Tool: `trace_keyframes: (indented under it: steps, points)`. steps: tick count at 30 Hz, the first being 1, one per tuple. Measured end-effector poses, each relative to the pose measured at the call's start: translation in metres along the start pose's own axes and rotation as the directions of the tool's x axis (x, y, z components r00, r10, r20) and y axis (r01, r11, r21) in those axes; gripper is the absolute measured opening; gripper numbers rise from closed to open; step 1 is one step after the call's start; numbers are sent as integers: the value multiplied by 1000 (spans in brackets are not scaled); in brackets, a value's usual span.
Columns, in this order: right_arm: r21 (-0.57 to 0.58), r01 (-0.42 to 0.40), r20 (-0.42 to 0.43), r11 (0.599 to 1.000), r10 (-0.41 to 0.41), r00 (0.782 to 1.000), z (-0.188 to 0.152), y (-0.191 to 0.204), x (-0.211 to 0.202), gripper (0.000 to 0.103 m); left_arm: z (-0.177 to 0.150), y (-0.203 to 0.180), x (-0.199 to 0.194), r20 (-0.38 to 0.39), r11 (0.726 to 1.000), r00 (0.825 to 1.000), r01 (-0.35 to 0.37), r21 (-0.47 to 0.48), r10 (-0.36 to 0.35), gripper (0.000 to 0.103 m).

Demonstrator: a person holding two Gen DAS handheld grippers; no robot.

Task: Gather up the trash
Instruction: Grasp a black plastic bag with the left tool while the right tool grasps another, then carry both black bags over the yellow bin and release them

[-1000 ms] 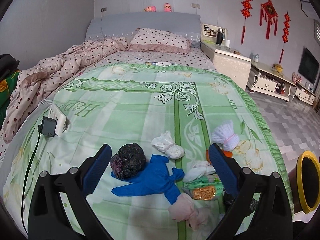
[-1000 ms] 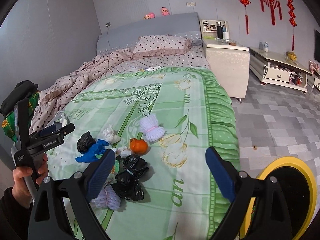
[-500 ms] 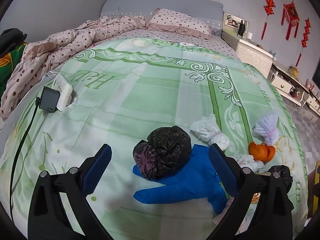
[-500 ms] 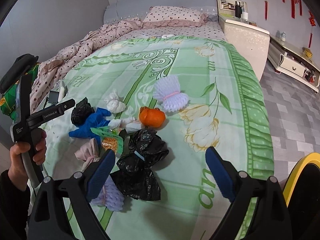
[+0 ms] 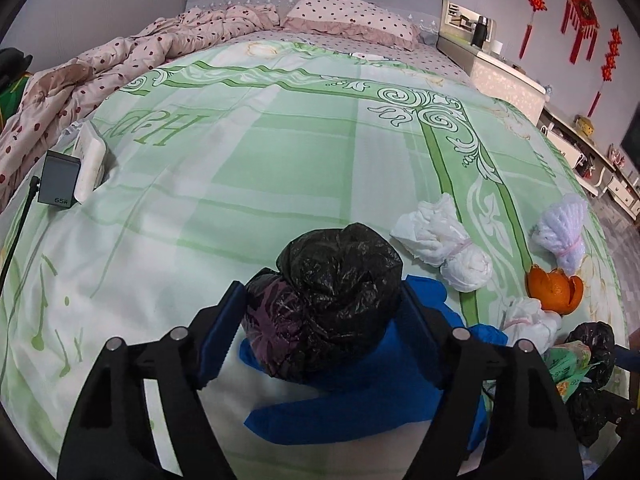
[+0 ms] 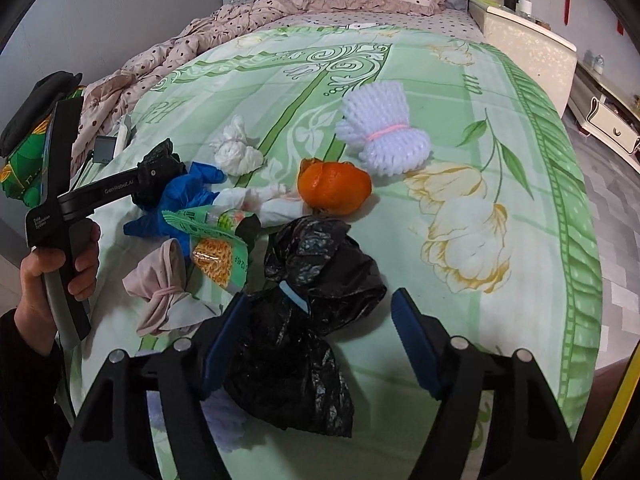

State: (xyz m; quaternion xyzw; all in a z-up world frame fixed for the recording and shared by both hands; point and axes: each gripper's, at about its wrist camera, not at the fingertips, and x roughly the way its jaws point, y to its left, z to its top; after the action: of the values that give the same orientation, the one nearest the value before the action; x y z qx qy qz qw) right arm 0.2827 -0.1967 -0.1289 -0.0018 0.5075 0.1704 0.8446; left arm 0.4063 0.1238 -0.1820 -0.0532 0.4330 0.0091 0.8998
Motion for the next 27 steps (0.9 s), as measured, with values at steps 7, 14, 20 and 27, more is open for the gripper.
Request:
trace_keyframes:
  steps: [7, 14, 20, 27]
  points:
    - [-26, -33, -26, 999, 32, 999, 3, 8, 14, 28, -1, 4, 6, 14, 1000, 1000, 8, -8, -8, 52]
    - [-43, -31, 2, 999, 31, 1000, 2, 12, 2, 18, 3, 4, -5, 27, 1000, 1000, 3, -2, -3, 45]
    - [-28, -34, 47, 999, 36, 998, -2, 8, -30, 17, 9, 9, -34, 57, 1000, 998, -5, -25, 6, 43]
    - [-3, -43, 114, 999, 43, 993, -11, 3, -81, 17, 10, 2, -90, 107, 1000, 994, -5, -27, 8, 43]
